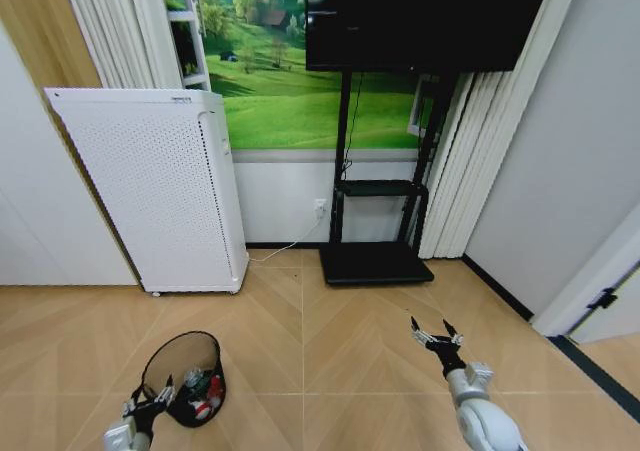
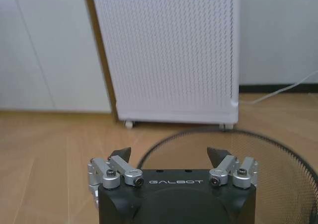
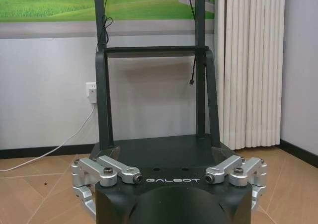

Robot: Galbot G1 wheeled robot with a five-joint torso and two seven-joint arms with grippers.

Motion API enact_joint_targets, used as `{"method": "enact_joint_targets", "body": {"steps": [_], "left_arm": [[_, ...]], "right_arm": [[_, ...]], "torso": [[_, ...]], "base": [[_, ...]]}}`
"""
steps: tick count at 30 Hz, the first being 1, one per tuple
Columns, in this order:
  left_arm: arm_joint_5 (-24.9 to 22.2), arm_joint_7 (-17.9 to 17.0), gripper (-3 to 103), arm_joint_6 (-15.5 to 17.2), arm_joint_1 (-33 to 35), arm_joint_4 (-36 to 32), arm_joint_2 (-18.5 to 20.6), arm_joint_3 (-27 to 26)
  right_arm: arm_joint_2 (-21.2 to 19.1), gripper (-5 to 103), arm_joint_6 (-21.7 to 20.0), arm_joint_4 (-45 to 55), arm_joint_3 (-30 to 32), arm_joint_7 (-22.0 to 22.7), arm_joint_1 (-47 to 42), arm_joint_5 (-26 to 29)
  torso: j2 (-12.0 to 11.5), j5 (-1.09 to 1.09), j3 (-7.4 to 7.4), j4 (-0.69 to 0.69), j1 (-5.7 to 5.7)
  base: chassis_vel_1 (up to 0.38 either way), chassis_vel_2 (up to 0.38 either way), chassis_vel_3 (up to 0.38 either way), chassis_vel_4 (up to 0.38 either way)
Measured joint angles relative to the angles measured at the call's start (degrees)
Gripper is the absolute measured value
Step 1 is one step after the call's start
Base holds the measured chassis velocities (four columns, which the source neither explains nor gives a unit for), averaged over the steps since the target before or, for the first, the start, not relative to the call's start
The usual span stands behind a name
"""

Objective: Pick up the trash bin and place the garbage on the floor into it.

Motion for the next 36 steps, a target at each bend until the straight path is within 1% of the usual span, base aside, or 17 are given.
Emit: {"method": "enact_joint_targets", "body": {"steps": [1,2,3,4,5,7,8,9,11,13,15,19,22,24,27,36], "left_arm": [[0.8,0.9,90,-1.8,0.0,-0.4,0.6,-0.2],[1.2,1.7,95,-4.5,-0.1,-0.8,1.3,-0.6],[1.2,1.7,95,-4.5,-0.1,-0.8,1.3,-0.6],[1.3,2.1,98,-7.1,-0.5,-1.0,1.9,-1.0],[1.3,2.1,98,-7.1,-0.5,-1.0,1.9,-1.0],[0.9,2.9,100,-11.2,-1.9,-1.8,2.8,-1.8],[0.4,3.0,100,-11.9,-2.4,-2.1,3.2,-2.1],[0.4,3.0,100,-11.9,-2.4,-2.1,3.2,-2.1],[-1.3,3.2,100,-13.2,-4.4,-3.1,4.3,-2.5],[-2.1,3.2,100,-13.4,-5.3,-3.4,4.9,-2.5],[-3.9,3.2,100,-13.5,-7.8,-3.4,6.6,-1.8],[-4.6,3.3,100,-13.6,-9.9,-3.2,7.9,-0.6],[-5.2,3.3,100,-12.9,-12.0,-3.7,8.7,1.1],[-5.5,3.4,100,-12.0,-13.3,-4.1,8.9,2.5],[-5.5,3.4,100,-11.7,-14.0,-4.1,8.5,3.5],[-5.3,3.3,100,-11.3,-13.8,-3.5,7.6,4.0]], "right_arm": [[0.0,100,0.0,0.0,0.0,0.0,0.0,0.0],[0.0,100,0.0,0.0,0.0,0.0,0.0,0.0],[0.0,100,0.0,0.0,0.0,0.0,0.0,0.0],[0.0,100,0.0,0.0,0.0,0.0,0.0,0.0],[0.0,100,0.0,0.0,0.0,0.0,0.0,0.0],[0.0,100,0.0,0.0,0.0,0.0,0.0,0.0],[0.0,100,0.0,0.0,0.0,0.0,0.0,0.0],[0.0,100,0.0,0.0,0.0,0.0,0.0,0.0],[0.0,100,0.0,0.0,0.0,0.0,0.0,0.0],[0.0,100,0.0,0.0,0.0,0.0,0.0,0.0],[0.0,100,0.0,0.0,0.0,0.0,0.0,0.0],[0.0,100,0.0,0.0,0.0,0.0,0.0,0.0],[0.0,100,0.0,0.0,0.0,0.0,0.0,0.0],[0.0,100,0.0,0.0,0.0,0.0,0.0,0.0],[0.0,100,0.0,0.0,0.0,0.0,0.0,0.0],[0.0,100,0.0,0.0,0.0,0.0,0.0,0.0]], "torso": [[0.0,0.01,0.00,-0.01,0.00],[0.0,0.00,0.00,-0.01,0.00],[0.0,0.00,0.00,-0.01,0.00],[0.0,0.00,0.00,-0.01,0.00],[0.0,0.00,0.00,-0.01,0.00],[0.0,-0.01,0.00,0.00,0.00],[0.0,-0.01,0.00,0.00,0.00],[0.0,-0.01,0.00,0.00,0.00],[0.0,0.00,0.00,-0.01,0.00],[0.0,-0.01,0.00,0.00,0.00],[0.0,0.00,0.00,-0.01,0.00],[0.0,-0.01,0.01,-0.01,0.00],[0.0,-0.01,0.00,-0.01,0.00],[0.0,0.00,0.00,-0.01,0.00],[0.0,0.00,0.00,-0.01,0.00],[0.0,0.00,0.00,0.00,0.00]], "base": [[0.000,0.000,0.000,0.000],[0.000,0.000,0.000,0.000],[0.000,0.000,0.000,0.000],[0.000,0.000,0.000,0.000],[0.000,0.000,0.000,0.000],[0.000,0.000,0.000,0.000],[0.000,0.000,0.000,0.000],[0.000,0.000,0.000,0.000],[0.000,0.000,0.000,0.000],[0.000,0.000,0.000,0.000],[0.000,0.000,0.000,0.000],[0.000,0.000,0.000,0.000],[0.000,0.000,0.000,0.000],[0.000,0.000,0.000,0.000],[0.000,0.000,0.000,0.000],[0.000,0.000,0.000,0.000]]}}
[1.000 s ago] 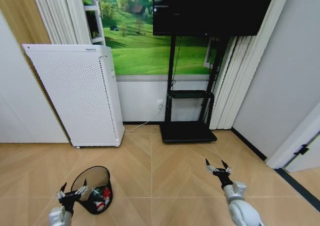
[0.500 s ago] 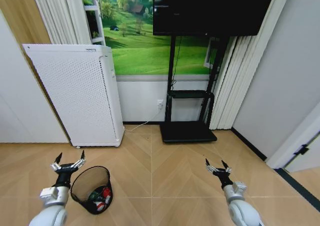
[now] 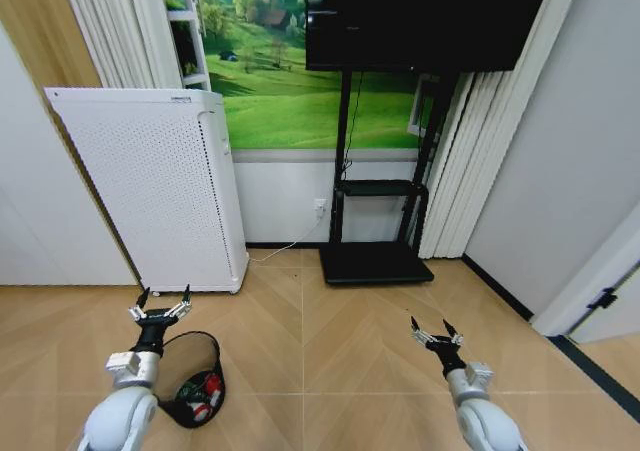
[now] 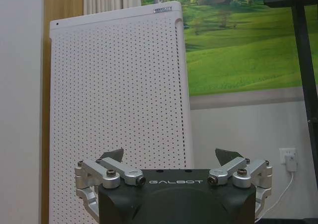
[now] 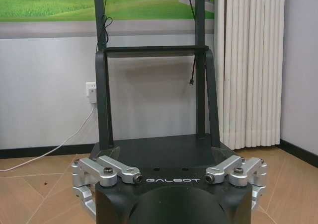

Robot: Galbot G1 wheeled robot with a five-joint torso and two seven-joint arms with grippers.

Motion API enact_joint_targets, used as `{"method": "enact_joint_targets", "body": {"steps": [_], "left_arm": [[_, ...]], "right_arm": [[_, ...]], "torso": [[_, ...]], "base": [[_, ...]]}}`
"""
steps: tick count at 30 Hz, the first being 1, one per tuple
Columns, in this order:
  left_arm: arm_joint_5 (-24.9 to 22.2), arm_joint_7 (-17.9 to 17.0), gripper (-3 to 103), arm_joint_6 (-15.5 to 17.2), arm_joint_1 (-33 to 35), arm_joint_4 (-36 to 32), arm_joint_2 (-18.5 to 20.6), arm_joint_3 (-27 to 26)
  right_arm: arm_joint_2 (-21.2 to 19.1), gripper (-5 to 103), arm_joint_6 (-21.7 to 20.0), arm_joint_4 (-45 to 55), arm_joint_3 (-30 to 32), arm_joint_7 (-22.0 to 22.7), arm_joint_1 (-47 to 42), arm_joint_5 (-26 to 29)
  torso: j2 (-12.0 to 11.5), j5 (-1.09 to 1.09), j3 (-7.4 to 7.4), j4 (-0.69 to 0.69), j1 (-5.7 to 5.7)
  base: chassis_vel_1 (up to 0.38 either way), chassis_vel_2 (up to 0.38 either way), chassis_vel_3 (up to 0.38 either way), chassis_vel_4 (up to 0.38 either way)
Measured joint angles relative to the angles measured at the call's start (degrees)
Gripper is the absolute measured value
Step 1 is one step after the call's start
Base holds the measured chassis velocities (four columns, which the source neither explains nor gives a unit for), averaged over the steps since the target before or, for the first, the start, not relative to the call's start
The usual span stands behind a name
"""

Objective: Pick up the trash bin and place the garbage on the floor into it.

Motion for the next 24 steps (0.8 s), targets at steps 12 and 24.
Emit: {"method": "enact_joint_targets", "body": {"steps": [12,24], "left_arm": [[0.1,-0.1,100,0.1,0.1,0.1,0.0,0.0],[0.1,-0.1,100,0.1,0.2,0.1,-0.1,-0.1]], "right_arm": [[0.0,100,0.0,0.0,0.0,0.0,0.0,0.0],[0.0,100,0.0,0.0,0.0,0.0,0.0,0.0]], "torso": [[0.1,0.00,0.04,-0.01,0.04],[2.8,0.00,2.41,-0.01,0.41]], "base": [[0.000,0.000,0.000,0.000],[0.000,0.000,0.000,0.000]]}}
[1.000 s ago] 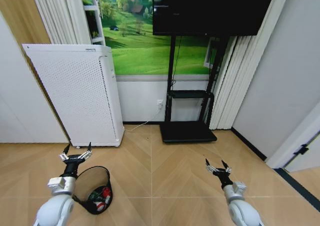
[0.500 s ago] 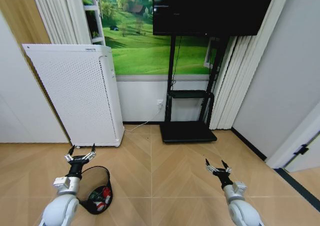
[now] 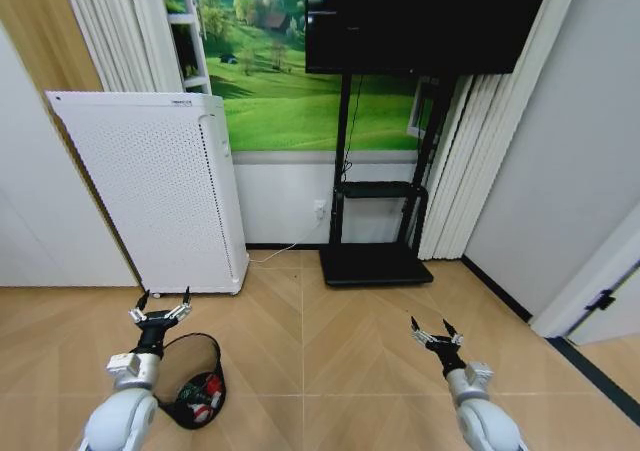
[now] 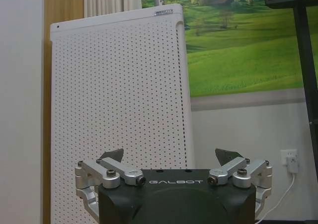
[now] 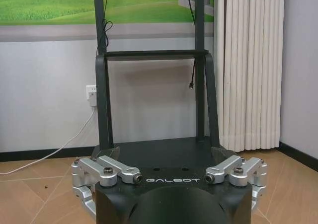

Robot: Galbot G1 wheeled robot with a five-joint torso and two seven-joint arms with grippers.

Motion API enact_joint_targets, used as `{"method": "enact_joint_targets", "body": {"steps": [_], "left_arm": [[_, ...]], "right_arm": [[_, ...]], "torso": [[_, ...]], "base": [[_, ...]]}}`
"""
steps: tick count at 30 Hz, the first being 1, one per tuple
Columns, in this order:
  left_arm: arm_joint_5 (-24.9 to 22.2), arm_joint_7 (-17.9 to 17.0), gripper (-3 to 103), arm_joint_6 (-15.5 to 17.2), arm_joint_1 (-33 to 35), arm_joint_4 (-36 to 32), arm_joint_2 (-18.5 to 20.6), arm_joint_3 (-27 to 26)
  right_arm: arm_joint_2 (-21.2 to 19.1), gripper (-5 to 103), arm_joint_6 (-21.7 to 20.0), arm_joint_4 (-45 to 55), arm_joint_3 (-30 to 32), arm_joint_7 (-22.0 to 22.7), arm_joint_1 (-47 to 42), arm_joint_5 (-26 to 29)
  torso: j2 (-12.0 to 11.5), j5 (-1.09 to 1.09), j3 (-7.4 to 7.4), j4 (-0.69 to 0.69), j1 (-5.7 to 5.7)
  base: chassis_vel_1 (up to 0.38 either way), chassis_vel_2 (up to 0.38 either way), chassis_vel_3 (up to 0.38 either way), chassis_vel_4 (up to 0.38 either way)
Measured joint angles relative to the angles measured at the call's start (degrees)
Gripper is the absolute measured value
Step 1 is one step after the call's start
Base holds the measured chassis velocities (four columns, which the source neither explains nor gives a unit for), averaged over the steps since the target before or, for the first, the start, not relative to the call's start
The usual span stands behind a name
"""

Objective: Pick up the trash bin and place the garbage on the floor into it.

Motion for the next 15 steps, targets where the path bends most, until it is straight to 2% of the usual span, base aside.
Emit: {"method": "enact_joint_targets", "body": {"steps": [15], "left_arm": [[0.0,-0.1,100,0.0,0.0,0.0,0.0,0.0]], "right_arm": [[0.0,100,0.0,0.0,0.0,0.0,0.0,0.0]], "torso": [[3.7,0.00,2.86,0.00,0.86]], "base": [[0.000,0.000,0.000,0.000]]}}
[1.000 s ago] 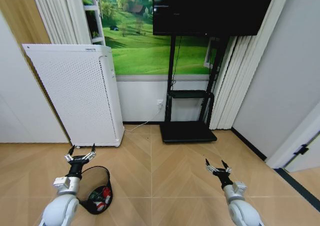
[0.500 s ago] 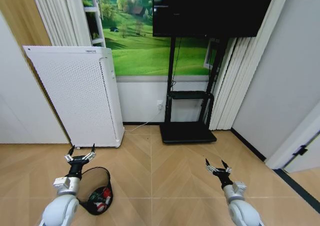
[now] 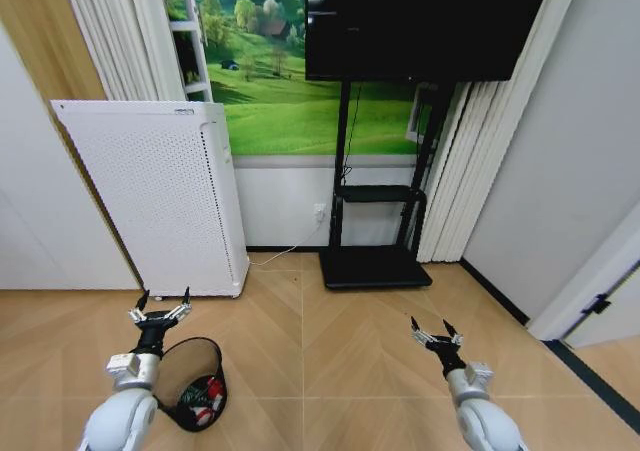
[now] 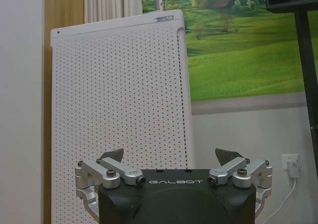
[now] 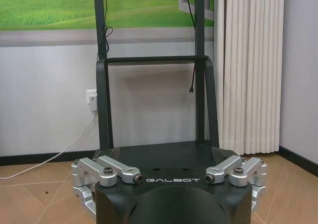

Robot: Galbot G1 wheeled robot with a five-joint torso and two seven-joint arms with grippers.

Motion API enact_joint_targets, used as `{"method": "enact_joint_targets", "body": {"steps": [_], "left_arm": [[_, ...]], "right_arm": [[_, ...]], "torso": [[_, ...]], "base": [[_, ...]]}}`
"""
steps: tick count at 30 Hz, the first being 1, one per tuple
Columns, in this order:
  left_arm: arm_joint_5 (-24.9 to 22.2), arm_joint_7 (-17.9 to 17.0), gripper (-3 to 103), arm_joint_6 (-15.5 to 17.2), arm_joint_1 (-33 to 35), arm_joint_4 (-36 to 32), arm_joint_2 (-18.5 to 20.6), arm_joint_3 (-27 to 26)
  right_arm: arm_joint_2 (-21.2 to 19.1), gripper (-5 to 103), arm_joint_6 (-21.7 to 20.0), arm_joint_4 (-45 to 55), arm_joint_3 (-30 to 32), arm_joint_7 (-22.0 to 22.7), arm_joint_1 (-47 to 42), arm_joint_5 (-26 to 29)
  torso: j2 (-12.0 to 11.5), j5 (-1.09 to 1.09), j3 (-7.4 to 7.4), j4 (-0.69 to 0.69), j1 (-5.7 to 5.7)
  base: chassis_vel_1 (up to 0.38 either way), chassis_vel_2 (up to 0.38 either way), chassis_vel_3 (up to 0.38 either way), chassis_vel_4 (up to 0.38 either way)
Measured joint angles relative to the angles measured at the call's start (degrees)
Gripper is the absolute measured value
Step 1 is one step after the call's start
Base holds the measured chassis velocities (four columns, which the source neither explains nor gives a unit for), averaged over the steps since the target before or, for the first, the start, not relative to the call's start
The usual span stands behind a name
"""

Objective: Pick up the trash bin and place the garbage on the floor into it.

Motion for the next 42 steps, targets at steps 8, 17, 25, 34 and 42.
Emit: {"method": "enact_joint_targets", "body": {"steps": [8,17,25,34,42], "left_arm": [[0.0,0.0,100,0.0,0.0,0.0,0.0,0.0],[0.0,0.0,100,0.0,0.0,0.0,0.0,0.0],[0.0,0.0,100,0.0,0.0,0.0,0.0,0.0],[0.0,0.0,100,0.0,0.0,0.0,0.0,0.0],[0.0,0.0,100,0.0,0.0,0.0,0.0,0.0]], "right_arm": [[0.0,100,0.0,0.0,0.0,0.0,0.0,0.0],[0.0,100,0.0,0.0,0.0,0.0,0.0,0.0],[0.0,100,0.0,0.0,0.0,0.0,0.0,0.0],[0.0,100,0.0,0.0,0.0,0.0,0.0,0.0],[0.0,100,0.0,0.0,0.0,0.0,0.0,0.0]], "torso": [[2.1,0.00,1.70,0.00,0.42],[4.4,0.00,3.31,0.00,1.04],[6.1,0.00,4.57,0.00,1.56],[8.2,0.00,6.00,0.00,2.24],[9.9,0.00,7.10,0.00,2.78]], "base": [[0.000,0.000,0.000,0.000],[0.000,0.000,0.000,0.000],[0.000,0.000,0.000,0.000],[0.000,0.000,0.000,0.000],[0.000,0.000,0.000,0.000]]}}
